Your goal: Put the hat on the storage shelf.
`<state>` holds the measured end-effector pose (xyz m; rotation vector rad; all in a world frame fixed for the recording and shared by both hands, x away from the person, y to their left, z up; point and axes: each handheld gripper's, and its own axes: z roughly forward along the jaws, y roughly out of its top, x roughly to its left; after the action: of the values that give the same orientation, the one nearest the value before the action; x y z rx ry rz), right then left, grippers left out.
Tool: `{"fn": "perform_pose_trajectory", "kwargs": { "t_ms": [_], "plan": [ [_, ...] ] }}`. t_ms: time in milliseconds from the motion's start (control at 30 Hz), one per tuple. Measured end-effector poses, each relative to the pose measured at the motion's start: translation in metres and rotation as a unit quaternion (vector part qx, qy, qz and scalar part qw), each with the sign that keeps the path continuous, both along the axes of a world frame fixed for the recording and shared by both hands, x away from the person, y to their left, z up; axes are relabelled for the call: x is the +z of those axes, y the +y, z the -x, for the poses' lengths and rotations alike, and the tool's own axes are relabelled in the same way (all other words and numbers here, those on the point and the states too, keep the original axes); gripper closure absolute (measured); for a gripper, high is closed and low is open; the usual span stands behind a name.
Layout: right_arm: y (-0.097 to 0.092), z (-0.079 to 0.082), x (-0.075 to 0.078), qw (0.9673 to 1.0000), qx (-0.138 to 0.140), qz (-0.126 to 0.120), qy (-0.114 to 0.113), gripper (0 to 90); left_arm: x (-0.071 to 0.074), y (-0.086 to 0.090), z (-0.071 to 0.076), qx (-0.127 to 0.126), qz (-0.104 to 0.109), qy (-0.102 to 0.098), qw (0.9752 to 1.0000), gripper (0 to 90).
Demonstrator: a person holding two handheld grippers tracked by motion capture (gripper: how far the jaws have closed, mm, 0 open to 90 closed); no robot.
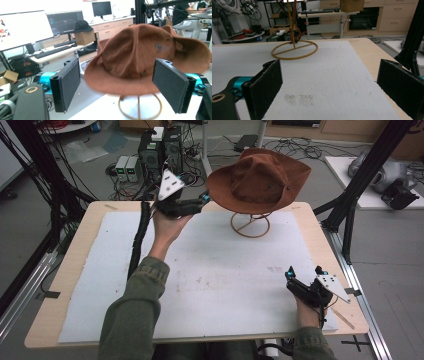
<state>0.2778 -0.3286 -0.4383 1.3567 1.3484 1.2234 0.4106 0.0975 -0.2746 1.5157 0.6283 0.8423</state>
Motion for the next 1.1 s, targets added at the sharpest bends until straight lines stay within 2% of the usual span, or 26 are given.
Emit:
{"fn": "perform_pose_trajectory", "kwargs": {
  "t_ms": [33,100,133,167,300,333,400,500,567,600,633,667,733,800,833,867,900,967,1000,1033,1100],
  "plan": [
    [0.001,0.0,0.0,1.0,0.001,0.001,0.003,5.5,-0.01,0.017,0.013,0.009,0.008,-0.004,0.9999,22.5],
    [0.001,0.001,0.0,1.0,0.001,0.003,0.003,5.5,-0.022,0.034,0.027,0.021,0.024,-0.007,0.9995,22.0],
    [0.001,0.001,0.0,1.0,0.001,0.003,0.003,5.5,-0.022,0.034,0.027,0.021,0.024,-0.007,0.9995,21.9],
    [0.001,0.001,0.0,1.0,0.001,0.003,0.002,5.4,-0.031,0.046,0.037,0.032,0.035,-0.009,0.9988,21.9],
    [0.002,0.001,0.0,1.0,0.001,0.001,0.003,5.5,-0.05,0.073,0.058,0.06,0.051,-0.016,0.9968,21.6],
    [0.003,0.001,0.0,1.0,0.002,-0.002,0.003,5.5,-0.059,0.088,0.068,0.074,0.055,-0.017,0.9956,21.4],
    [0.003,0.0,0.0,1.0,0.004,-0.001,0.003,5.5,-0.063,0.094,0.072,0.08,0.057,-0.021,0.995,21.0],
    [0.006,-0.001,-0.001,1.0,0.005,-0.001,0.004,5.5,-0.074,0.117,0.087,0.104,0.065,-0.021,0.9923,19.6],
    [0.007,-0.002,-0.001,1.0,0.006,0.002,0.006,5.5,-0.081,0.129,0.096,0.12,0.06,-0.021,0.9908,19.0],
    [0.008,-0.002,-0.001,1.0,0.007,0.003,0.006,5.5,-0.089,0.14,0.104,0.128,0.059,-0.011,0.9899,18.9],
    [0.009,-0.002,-0.001,0.9999,0.008,0.005,0.006,5.5,-0.089,0.14,0.104,0.128,0.059,-0.011,0.9899,18.8],
    [0.01,-0.002,-0.001,0.9999,0.009,0.003,0.008,5.5,-0.1,0.15,0.114,0.139,0.062,-0.007,0.9884,18.8],
    [0.011,-0.003,-0.001,0.9999,0.009,0.008,0.005,5.4,-0.112,0.158,0.124,0.149,0.063,-0.005,0.9868,18.8],
    [0.012,-0.002,-0.001,0.9999,0.007,0.008,0.004,5.4,-0.125,0.165,0.132,0.164,0.063,-0.012,0.9844,19.0],
    [0.012,-0.002,-0.001,0.9999,0.007,0.007,0.006,5.4,-0.125,0.165,0.132,0.164,0.063,-0.012,0.9844,19.0],
    [0.012,-0.002,-0.001,0.9999,0.005,0.008,0.005,5.4,-0.136,0.172,0.139,0.178,0.068,-0.011,0.9816,19.0],
    [0.013,-0.002,-0.001,0.9999,0.004,0.008,0.007,5.4,-0.136,0.172,0.139,0.178,0.068,-0.011,0.9816,18.9],
    [0.012,-0.002,-0.001,0.9999,0.003,0.01,0.008,5.4,-0.145,0.178,0.145,0.192,0.074,-0.009,0.9785,18.4],
    [0.013,-0.003,-0.002,0.9999,-0.001,0.01,0.007,5.4,-0.148,0.18,0.147,0.194,0.073,-0.004,0.9782,18.1],
    [0.013,-0.003,-0.002,0.9999,-0.002,0.01,0.009,5.4,-0.152,0.183,0.15,0.196,0.07,0.014,0.978,18.3],
    [0.013,-0.004,-0.003,0.9999,-0.002,0.007,0.01,5.4,-0.152,0.184,0.151,0.194,0.071,0.022,0.9782,18.1]
  ]
}}
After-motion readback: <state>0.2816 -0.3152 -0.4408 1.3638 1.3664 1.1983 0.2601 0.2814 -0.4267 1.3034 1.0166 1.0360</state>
